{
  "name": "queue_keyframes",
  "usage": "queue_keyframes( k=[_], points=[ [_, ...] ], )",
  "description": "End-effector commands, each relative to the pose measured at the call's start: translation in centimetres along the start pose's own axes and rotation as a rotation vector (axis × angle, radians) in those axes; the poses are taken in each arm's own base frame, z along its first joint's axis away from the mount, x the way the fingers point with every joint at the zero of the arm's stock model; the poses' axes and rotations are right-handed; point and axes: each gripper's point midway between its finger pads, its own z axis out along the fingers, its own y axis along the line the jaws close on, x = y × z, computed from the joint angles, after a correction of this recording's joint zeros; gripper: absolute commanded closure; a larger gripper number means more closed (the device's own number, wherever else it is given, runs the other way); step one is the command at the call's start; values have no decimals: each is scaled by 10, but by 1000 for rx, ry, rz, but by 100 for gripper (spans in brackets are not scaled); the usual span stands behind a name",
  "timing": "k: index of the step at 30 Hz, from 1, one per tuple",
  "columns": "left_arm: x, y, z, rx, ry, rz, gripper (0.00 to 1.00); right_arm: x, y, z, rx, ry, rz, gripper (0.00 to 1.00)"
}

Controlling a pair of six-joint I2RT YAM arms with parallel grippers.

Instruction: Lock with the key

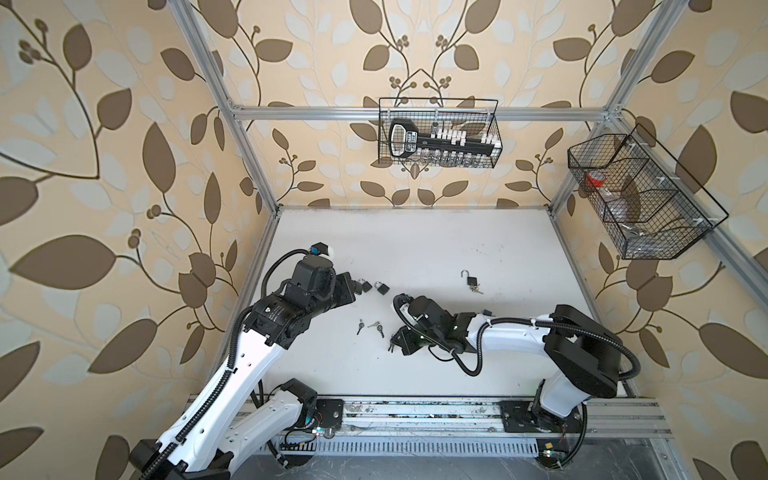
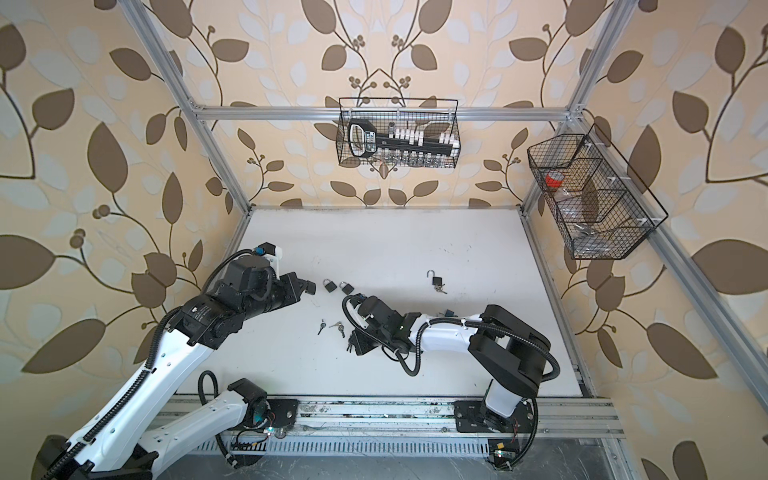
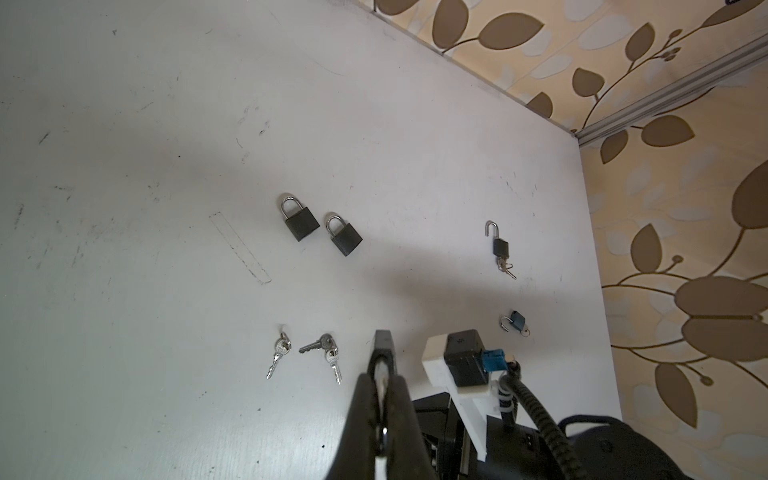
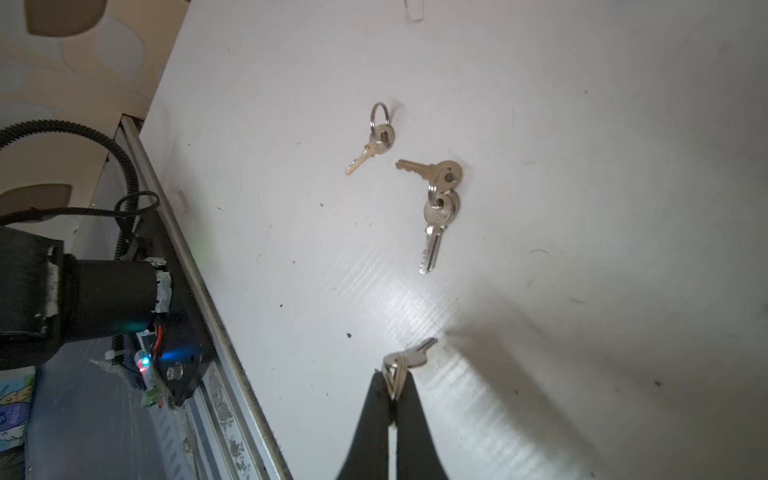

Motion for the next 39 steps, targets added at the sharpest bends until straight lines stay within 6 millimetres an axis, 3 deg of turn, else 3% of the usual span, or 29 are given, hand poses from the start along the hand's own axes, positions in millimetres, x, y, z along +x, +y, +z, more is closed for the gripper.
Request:
queue_keyframes(
  k=[1, 7, 14, 27, 39],
  points=[
    [-5, -6, -2, 27, -23, 26, 100, -2, -3, 3, 10, 3, 16, 100],
    [-5, -17, -5, 104, -40, 23, 100, -2, -26, 5, 129, 1, 18, 100],
    [-6, -17, -8, 110, -52, 19, 100, -12, -37, 6, 194, -4, -4, 100],
    [-9, -26, -19, 176, -89, 39, 100, -35, -47, 12, 235, -17, -24, 100],
    [-8, -27, -19, 185, -91, 32, 100, -28, -53, 15, 262, 15, -23, 89]
  ],
)
